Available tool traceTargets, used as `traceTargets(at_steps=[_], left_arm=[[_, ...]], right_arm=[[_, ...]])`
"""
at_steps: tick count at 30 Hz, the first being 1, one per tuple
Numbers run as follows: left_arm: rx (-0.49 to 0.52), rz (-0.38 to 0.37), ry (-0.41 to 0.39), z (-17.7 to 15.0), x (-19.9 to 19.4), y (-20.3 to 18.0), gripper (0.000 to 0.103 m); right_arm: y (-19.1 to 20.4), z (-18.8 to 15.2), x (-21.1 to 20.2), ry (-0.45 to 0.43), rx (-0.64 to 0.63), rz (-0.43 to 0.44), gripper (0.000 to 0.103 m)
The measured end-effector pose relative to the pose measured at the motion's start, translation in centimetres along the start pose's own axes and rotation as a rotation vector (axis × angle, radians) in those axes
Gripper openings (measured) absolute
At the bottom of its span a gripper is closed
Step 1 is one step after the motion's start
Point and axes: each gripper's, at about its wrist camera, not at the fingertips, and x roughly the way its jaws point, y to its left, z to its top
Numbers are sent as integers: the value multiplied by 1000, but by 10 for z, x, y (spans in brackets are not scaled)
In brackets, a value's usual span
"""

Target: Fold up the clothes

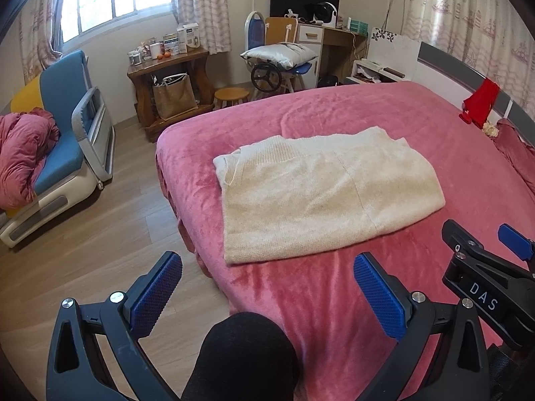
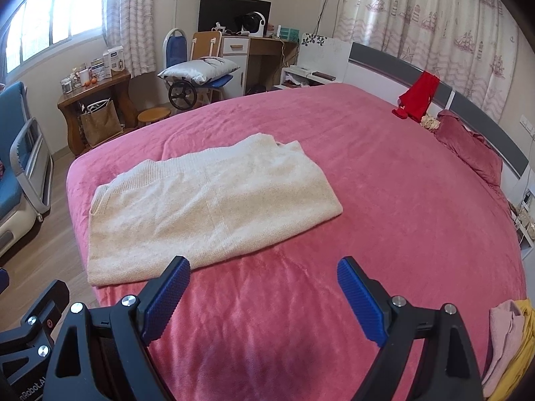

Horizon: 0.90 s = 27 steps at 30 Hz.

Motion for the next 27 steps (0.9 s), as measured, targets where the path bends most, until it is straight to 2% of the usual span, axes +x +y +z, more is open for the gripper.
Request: traceTargets(at_steps=[6, 15, 22, 23, 27], left_arm=[[6, 10, 13, -1, 4, 2, 103], [-7, -9, 2, -1, 0, 5, 103], [75, 206, -42, -2, -10, -4, 103], [79, 201, -49, -2, -11, -5, 103], [0, 31, -38, 2, -14, 8, 103]], right_arm=[[-1, 0, 0, -3, 15, 31, 91], [3, 0, -2, -6, -13, 27, 91], [11, 1, -3, -2, -43, 55, 91], [12, 1, -3, 0, -44, 59, 91], [15, 1, -3, 2, -43, 66, 91]])
